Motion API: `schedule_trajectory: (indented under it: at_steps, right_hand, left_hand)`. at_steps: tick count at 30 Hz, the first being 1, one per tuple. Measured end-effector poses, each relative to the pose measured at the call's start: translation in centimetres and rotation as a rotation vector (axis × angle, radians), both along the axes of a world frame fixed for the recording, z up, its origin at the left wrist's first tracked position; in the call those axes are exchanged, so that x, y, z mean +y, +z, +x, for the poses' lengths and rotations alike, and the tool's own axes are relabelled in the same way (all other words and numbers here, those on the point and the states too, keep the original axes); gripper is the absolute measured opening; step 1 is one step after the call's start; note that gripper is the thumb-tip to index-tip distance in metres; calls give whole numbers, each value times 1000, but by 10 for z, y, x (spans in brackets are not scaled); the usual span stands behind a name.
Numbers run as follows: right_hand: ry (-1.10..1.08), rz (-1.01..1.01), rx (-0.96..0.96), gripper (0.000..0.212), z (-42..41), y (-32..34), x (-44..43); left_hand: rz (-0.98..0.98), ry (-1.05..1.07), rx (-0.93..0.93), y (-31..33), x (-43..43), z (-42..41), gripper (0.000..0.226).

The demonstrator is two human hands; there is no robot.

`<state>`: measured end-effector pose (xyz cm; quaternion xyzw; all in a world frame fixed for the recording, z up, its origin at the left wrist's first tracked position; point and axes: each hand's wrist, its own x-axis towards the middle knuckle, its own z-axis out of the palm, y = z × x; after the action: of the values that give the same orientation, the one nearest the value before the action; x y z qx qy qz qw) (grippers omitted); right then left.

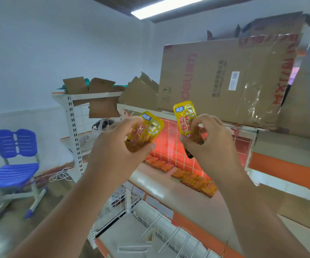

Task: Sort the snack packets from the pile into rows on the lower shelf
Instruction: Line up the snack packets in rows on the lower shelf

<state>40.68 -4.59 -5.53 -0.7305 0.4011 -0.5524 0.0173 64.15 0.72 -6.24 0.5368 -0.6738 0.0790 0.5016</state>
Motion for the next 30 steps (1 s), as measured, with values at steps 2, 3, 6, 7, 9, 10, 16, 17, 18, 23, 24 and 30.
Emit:
schedule_trajectory:
  at_steps: [2, 3, 6, 7, 9, 10, 16, 17, 18, 23, 24, 30]
  right_hand:
    - [-5, 5, -18, 31, 6, -5, -15]
    - [-10, -1, -24, 31, 8, -9, -23]
    - [-30, 14, -39, 31, 11, -26, -50]
    - [-37, 30, -44, 31, 11, -34, -61]
    - [-52, 59, -57, 31, 8, -50, -84]
    - [-62, 75, -62, 31, 5, -58, -96]
    - [-212, 154, -124, 33, -35, -85, -169]
    - [-241, 168, -135, 33, -42, -89, -179]
    - [-266, 183, -137, 33, -48, -96, -188]
    - [-401, 336, -73, 33, -83, -131, -210]
    - [-446, 364, -64, 33, -93, -140, -214]
    - [-706, 602, -6, 33, -141, -215, -214]
  left_hand:
    - [12, -5, -24, -5, -18, 3, 55]
    - [21, -9, -28, -9, -27, 4, 56]
    - [43, -28, -29, -20, -63, 5, 59]
    - [49, -36, -33, -25, -76, 4, 60]
    - [62, -61, -48, -36, -105, 0, 64]
    - [71, -78, -48, -41, -119, -4, 65]
    - [164, -245, -58, -57, -217, -44, 65]
    - [182, -272, -60, -59, -234, -54, 64]
    - [192, -296, -53, -63, -249, -64, 63]
    - [331, -410, -51, -103, -304, -117, 68]
    - [378, -431, -70, -117, -313, -130, 69]
    - [636, -485, -193, -200, -356, -206, 78]
